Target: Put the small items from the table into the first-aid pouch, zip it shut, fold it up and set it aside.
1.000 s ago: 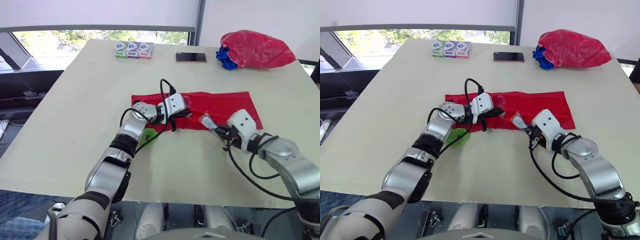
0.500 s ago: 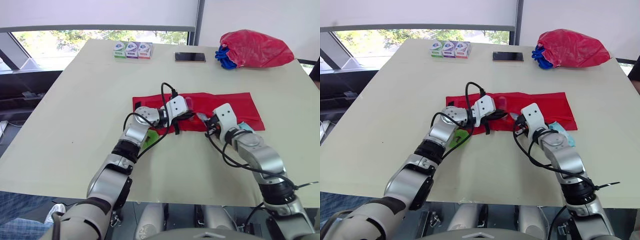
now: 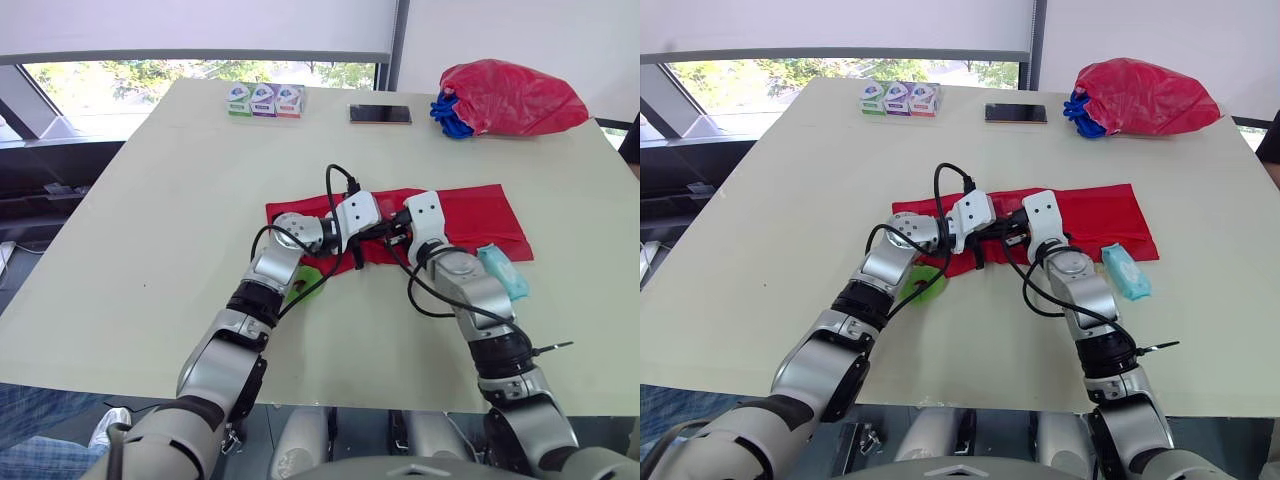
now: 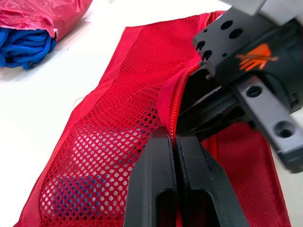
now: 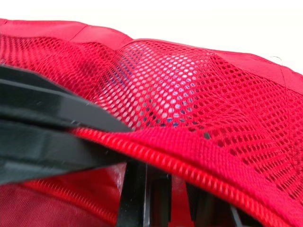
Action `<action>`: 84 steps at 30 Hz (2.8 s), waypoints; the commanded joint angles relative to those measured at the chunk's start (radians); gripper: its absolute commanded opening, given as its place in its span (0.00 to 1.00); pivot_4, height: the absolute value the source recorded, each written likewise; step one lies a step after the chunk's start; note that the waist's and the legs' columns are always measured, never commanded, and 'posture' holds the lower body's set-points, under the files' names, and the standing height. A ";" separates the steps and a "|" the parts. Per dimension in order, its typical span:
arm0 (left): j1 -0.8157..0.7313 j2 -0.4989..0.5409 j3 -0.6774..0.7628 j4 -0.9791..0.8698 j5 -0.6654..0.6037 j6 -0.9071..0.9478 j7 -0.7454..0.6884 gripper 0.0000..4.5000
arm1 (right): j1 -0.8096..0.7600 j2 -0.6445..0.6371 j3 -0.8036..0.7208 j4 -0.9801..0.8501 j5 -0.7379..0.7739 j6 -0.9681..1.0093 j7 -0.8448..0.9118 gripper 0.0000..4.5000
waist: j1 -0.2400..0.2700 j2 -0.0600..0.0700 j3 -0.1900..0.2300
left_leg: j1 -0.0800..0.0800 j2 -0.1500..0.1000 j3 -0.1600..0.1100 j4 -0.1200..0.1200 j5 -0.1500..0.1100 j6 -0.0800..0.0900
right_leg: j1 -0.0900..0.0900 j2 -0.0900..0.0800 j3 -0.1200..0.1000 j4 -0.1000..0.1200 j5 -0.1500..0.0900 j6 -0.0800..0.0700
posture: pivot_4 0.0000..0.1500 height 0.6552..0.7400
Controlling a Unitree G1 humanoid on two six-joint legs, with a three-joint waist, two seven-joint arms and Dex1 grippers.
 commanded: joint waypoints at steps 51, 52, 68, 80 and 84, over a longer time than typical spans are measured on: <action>-0.125 0.025 0.016 0.240 -0.001 -0.170 -0.005 0.00 | 1.162 -0.605 -1.119 -0.575 0.671 -0.414 0.975 0.99 | 0.005 0.000 -0.001 | 0.003 0.003 0.003 0.000 -0.002 0.003 | 0.002 0.001 0.007 -0.002 -0.001 0.001 | 1.00 1.00; -0.126 0.024 0.017 0.242 0.000 -0.172 -0.003 0.00 | 1.147 -0.607 -1.087 -0.581 0.650 -0.420 0.964 0.99 | 0.005 0.000 -0.001 | 0.003 0.003 0.003 0.000 -0.002 0.003 | 0.002 0.001 0.007 -0.002 -0.002 -0.001 | 1.00 1.00; -0.093 0.085 0.035 0.217 -0.019 -0.203 -0.053 0.00 | 0.690 -0.697 -0.434 -0.552 0.293 -0.357 0.726 0.99 | 0.005 0.001 -0.001 | 0.001 0.002 0.001 0.001 -0.002 0.003 | 0.001 0.002 0.005 -0.001 -0.001 0.001 | 1.00 1.00; -0.101 0.144 0.035 0.256 -0.013 -0.252 -0.076 0.00 | 0.360 -0.767 -0.105 -0.226 0.052 -0.418 0.790 0.99 | 0.005 0.001 -0.001 | 0.001 0.000 0.002 0.001 -0.002 0.003 | 0.001 0.002 0.006 -0.002 -0.001 0.001 | 1.00 1.00; -0.099 0.143 0.034 0.250 -0.012 -0.253 -0.074 0.00 | 0.339 -0.804 -0.059 -0.158 -0.003 -0.463 0.831 0.94 | 0.006 0.001 -0.001 | 0.001 0.000 0.002 0.001 -0.002 0.003 | 0.001 0.002 0.006 -0.002 -0.001 0.001 | 1.00 1.00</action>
